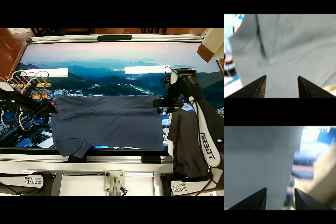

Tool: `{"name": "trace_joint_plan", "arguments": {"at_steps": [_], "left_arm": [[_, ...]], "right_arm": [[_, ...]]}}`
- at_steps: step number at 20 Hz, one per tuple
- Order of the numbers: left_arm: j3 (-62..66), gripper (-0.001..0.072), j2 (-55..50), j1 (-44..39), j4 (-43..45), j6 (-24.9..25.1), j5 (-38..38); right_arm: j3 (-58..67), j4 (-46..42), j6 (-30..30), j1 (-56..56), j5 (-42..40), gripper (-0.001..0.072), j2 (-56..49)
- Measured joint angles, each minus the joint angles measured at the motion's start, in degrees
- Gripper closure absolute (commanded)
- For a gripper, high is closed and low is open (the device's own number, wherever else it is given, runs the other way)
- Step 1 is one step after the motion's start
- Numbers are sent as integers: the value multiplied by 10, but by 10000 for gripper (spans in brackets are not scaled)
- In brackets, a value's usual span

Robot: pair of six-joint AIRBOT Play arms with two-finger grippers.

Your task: Fold the shirts.

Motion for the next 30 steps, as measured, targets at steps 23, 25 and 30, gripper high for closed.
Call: {"name": "trace_joint_plan", "arguments": {"at_steps": [23, 25, 30], "left_arm": [[-462, 674, 266, 64, -59, 38, 140], [-463, 674, 266, 59, -61, 38, 146], [-461, 674, 266, 56, -63, 40, 153]], "right_arm": [[-368, 171, -33, -100, -78, 74, 279], [-388, 181, -34, -100, -89, 74, 280], [-441, 184, -20, -100, -147, 74, 272]]}}
